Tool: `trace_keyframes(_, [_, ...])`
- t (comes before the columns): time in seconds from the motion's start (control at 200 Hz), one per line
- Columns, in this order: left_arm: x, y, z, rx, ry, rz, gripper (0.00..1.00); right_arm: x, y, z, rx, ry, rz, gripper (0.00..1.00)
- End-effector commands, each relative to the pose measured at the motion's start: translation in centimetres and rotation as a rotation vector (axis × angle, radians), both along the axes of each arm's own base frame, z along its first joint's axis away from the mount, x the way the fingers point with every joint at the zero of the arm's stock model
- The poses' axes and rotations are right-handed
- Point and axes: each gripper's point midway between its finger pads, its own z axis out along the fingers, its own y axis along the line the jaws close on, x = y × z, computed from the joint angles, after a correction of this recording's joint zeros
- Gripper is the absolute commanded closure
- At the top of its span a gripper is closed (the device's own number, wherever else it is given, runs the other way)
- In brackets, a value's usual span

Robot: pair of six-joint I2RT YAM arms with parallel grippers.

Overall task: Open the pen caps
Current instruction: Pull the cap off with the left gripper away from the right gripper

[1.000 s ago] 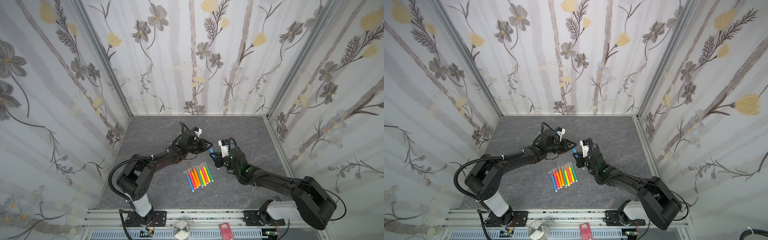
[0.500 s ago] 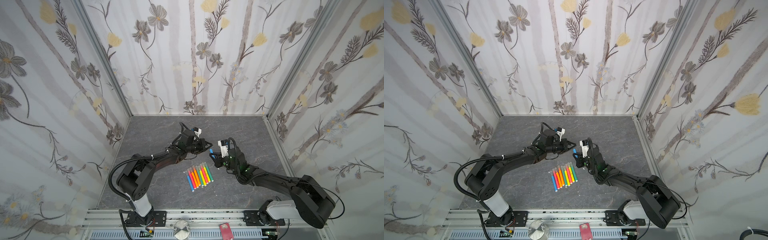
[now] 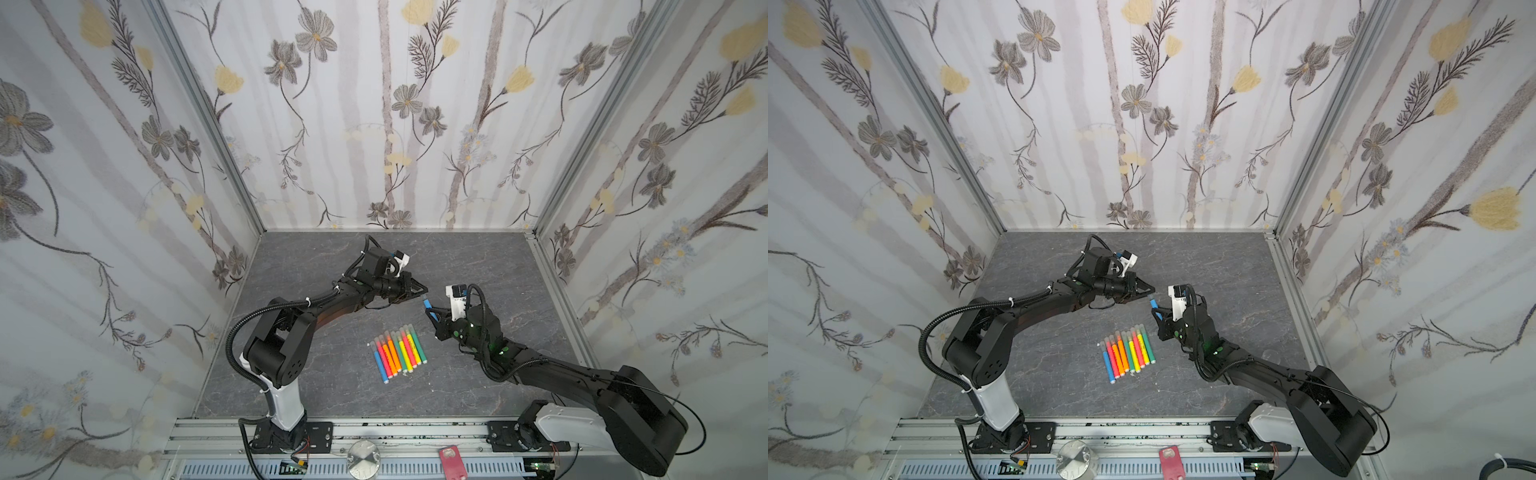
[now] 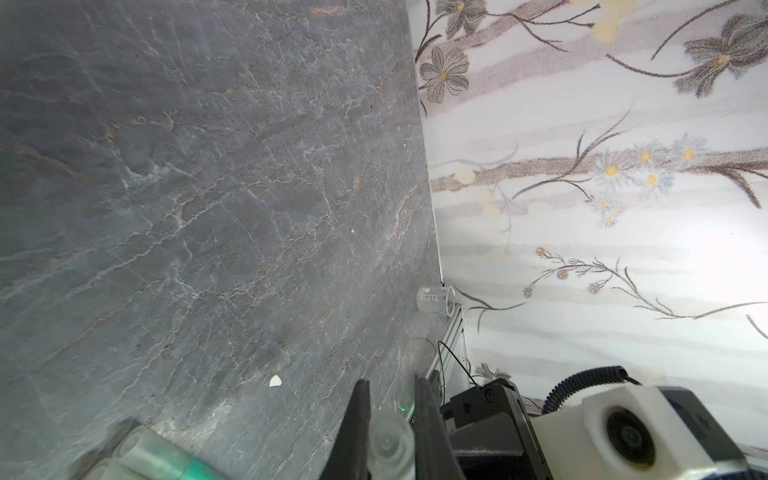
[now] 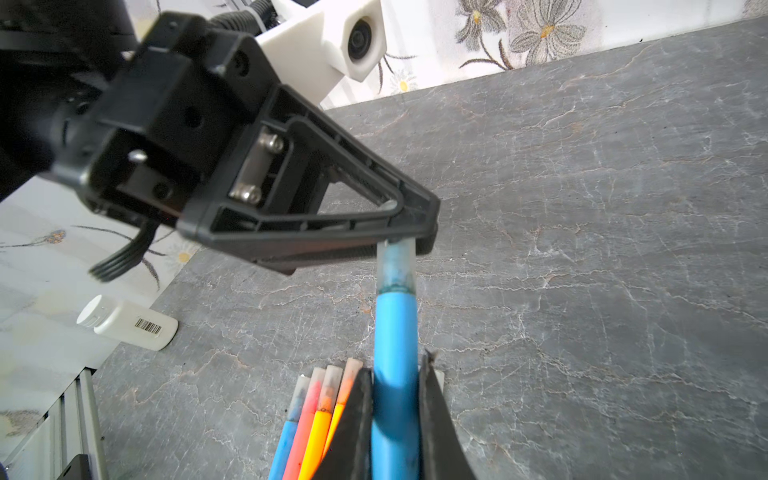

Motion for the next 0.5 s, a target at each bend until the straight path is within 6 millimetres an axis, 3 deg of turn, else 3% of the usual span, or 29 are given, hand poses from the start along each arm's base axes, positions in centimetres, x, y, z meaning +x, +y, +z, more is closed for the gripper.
trace_keyframes(0.0, [6.1, 3.8, 0.2, 0.113, -0.149, 0.223, 1.0, -1.6, -0.7, -2.2, -0.032, 0.073, 0.017, 1.0])
trace_keyframes(0.165, [6.8, 4.5, -1.3, 0.146, -0.129, 0.23, 1.0, -2.3, -1.7, -3.1, -0.057, 0.089, -0.001, 1.0])
trace_keyframes(0.18, [7.3, 4.4, -0.3, 0.135, -0.149, 0.233, 1.0, -2.3, -1.8, -3.2, -0.062, 0.089, -0.004, 1.0])
trace_keyframes(0.215, [7.5, 4.6, -0.2, 0.139, -0.154, 0.237, 1.0, -2.3, -2.1, -3.4, -0.075, 0.09, -0.014, 1.0])
trace_keyframes(0.405, [7.9, 6.6, -1.1, 0.19, -0.151, 0.262, 1.0, -0.9, -4.0, -5.6, -0.218, 0.118, -0.117, 1.0])
trace_keyframes(0.435, [7.4, 7.1, -2.4, 0.211, -0.127, 0.26, 1.0, -0.6, -4.2, -6.2, -0.249, 0.127, -0.132, 1.0])
trace_keyframes(0.495, [7.5, 7.7, -3.3, 0.227, -0.111, 0.263, 1.0, 0.1, -4.8, -7.2, -0.305, 0.143, -0.166, 1.0])
